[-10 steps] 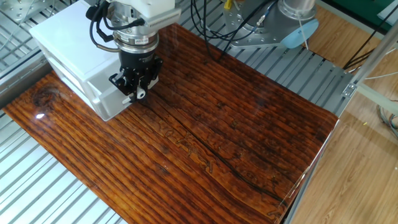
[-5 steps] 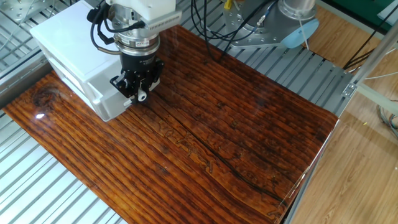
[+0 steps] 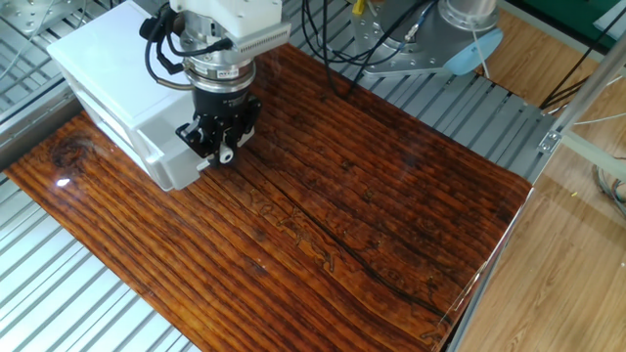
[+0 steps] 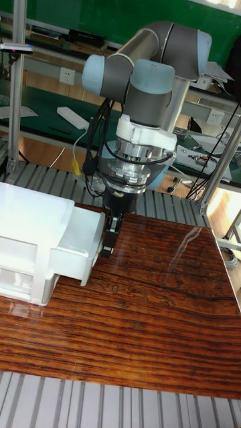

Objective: Grasp the handle and open the drawer

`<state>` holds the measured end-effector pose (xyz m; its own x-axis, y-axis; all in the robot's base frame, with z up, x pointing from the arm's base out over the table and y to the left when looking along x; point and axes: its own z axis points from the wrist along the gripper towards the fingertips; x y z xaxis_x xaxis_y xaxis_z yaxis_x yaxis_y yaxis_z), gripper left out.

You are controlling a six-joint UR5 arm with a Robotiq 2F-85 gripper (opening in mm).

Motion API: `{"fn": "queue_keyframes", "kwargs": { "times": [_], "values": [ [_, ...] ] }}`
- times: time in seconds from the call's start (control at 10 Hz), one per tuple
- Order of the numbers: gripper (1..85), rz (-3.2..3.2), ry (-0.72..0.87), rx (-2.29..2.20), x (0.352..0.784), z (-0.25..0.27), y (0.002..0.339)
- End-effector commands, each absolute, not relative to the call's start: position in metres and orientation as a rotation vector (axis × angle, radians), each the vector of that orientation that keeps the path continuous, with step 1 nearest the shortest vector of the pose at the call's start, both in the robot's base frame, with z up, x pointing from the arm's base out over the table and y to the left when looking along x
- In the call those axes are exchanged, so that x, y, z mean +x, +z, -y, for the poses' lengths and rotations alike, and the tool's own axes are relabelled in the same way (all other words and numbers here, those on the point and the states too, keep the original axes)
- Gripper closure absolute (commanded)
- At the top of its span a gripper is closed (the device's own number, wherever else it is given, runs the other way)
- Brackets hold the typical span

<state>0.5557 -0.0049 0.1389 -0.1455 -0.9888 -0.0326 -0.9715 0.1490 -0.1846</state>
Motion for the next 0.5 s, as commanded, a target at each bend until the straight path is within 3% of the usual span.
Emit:
{"fn": "queue_keyframes", "kwargs": {
  "times": [0.0,0.4],
  "values": [
    [55.3,-2.275,-0.167,-1.921,0.559,-0.005,0.141],
    [55.7,-2.296,-0.162,-1.901,0.561,-0.018,0.144]
  ]
}}
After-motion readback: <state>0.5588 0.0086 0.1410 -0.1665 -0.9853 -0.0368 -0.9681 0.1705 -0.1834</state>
